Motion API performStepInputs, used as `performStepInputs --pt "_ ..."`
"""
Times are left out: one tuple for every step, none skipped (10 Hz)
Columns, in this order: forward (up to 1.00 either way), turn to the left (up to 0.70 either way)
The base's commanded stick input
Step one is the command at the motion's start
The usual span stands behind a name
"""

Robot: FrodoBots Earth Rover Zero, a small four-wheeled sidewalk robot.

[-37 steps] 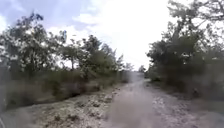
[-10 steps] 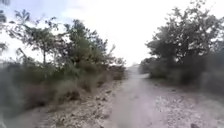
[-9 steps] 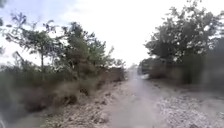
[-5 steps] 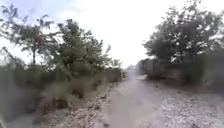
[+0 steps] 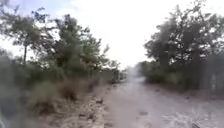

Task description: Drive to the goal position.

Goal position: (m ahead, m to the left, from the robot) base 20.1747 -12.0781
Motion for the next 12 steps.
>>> performStepInputs --pt "0.69 -0.06" --pt "0.69 0.01" --pt "0.69 0.01" --pt "0.69 0.01" --pt "0.69 0.01" --pt "0.69 0.01" --pt "0.69 0.01" --pt "0.69 0.01" --pt "0.69 0.01" --pt "0.69 0.01" --pt "0.69 -0.08" --pt "0.69 -0.14"
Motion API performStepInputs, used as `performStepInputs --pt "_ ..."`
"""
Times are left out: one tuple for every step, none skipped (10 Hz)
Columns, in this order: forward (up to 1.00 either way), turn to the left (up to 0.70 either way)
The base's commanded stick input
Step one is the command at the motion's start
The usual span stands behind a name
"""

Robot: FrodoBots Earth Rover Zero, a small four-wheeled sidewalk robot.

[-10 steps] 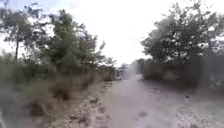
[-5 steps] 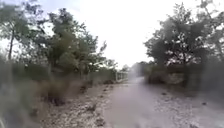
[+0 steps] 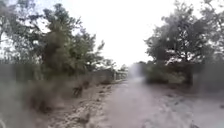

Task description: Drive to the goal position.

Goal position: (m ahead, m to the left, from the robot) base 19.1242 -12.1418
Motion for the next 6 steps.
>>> performStepInputs --pt "0.69 -0.05" --pt "0.69 0.01" --pt "0.69 0.01" --pt "0.69 0.01" --pt "0.69 0.01" --pt "0.69 0.01"
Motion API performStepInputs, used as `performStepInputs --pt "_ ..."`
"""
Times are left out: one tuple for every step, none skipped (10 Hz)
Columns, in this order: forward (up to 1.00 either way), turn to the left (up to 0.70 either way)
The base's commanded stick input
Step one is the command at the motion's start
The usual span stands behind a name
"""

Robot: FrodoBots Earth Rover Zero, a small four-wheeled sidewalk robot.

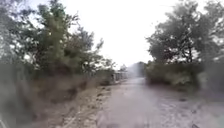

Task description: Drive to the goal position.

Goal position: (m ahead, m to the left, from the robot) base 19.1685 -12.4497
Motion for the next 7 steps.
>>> performStepInputs --pt "0.69 -0.09" --pt "0.69 -0.08" --pt "0.69 0.0" --pt "0.69 0.01" --pt "0.69 0.01" --pt "0.69 0.01" --pt "0.69 0.01"
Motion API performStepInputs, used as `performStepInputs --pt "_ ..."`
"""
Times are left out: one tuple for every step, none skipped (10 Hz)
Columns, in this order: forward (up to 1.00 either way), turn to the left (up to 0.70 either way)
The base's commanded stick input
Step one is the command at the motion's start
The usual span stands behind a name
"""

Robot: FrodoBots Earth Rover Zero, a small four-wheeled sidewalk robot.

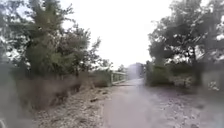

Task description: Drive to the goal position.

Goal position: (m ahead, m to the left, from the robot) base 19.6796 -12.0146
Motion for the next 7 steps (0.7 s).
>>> performStepInputs --pt "0.69 0.01" --pt "0.69 0.01" --pt "0.69 -0.08" --pt "0.69 -0.14" --pt "0.69 -0.14" --pt "0.69 -0.14" --pt "0.69 -0.02"
